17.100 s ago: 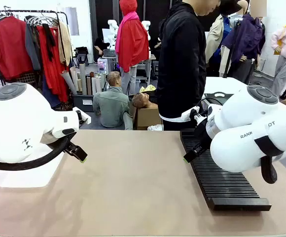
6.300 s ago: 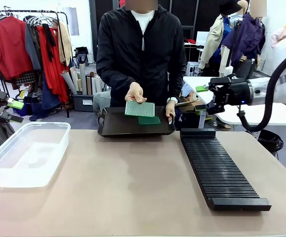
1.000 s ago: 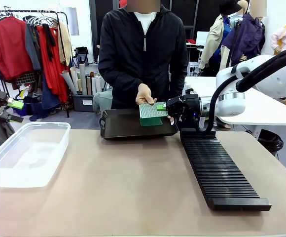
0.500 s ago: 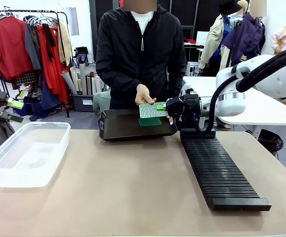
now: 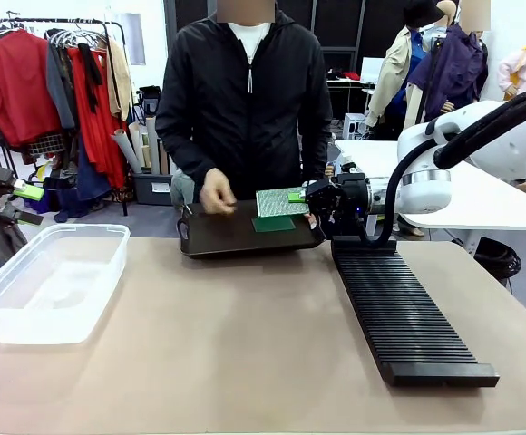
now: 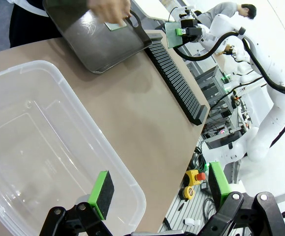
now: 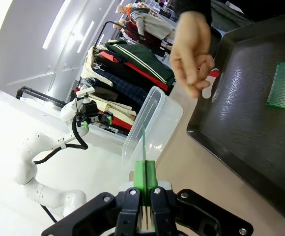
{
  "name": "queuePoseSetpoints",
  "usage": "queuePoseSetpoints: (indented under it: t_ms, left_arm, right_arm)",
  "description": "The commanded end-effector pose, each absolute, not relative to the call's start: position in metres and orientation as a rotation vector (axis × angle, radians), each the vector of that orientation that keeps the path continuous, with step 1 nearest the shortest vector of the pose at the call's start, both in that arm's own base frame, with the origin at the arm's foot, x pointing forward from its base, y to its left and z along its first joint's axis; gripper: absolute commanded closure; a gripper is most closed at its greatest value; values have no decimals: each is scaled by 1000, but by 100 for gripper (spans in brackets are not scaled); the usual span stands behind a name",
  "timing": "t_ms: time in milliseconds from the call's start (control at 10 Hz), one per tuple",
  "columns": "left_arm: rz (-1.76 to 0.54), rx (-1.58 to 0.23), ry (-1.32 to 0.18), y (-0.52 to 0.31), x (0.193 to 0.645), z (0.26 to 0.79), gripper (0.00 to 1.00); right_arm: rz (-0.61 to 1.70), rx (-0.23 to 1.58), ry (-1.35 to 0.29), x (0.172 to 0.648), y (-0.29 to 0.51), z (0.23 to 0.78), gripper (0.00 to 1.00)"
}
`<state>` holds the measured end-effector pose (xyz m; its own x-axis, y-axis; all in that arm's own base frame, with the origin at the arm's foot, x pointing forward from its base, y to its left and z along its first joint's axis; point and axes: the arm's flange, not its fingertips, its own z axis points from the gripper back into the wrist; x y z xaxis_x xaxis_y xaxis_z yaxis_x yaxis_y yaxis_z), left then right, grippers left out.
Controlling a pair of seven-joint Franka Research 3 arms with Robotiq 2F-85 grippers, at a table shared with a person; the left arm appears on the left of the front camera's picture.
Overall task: Sort PCBs into racks and boxes based on the side picked up.
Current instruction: If the short side of the Blank PCB is picked up, insert it into the PCB Rack ; if the long side is picked up, place it in the Organizing box.
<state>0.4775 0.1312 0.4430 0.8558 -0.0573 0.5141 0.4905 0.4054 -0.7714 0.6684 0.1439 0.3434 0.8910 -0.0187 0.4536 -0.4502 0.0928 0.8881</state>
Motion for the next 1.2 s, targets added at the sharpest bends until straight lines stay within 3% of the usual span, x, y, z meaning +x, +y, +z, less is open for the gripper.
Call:
queuePoseSetpoints:
  t_ms: [0, 600, 1100]
  left_arm:
    - [-356, -1104, -446, 131, 476, 445, 0]
    - [-356, -1104, -446, 131, 476, 445, 0]
    - [-356, -1104, -446, 131, 476, 445, 0]
  right_arm:
    - [338, 1452, -394, 668, 145, 344, 100]
    - [440, 1510, -529, 667, 105, 347, 100]
    - [509, 1392, -713, 648, 34, 336, 100]
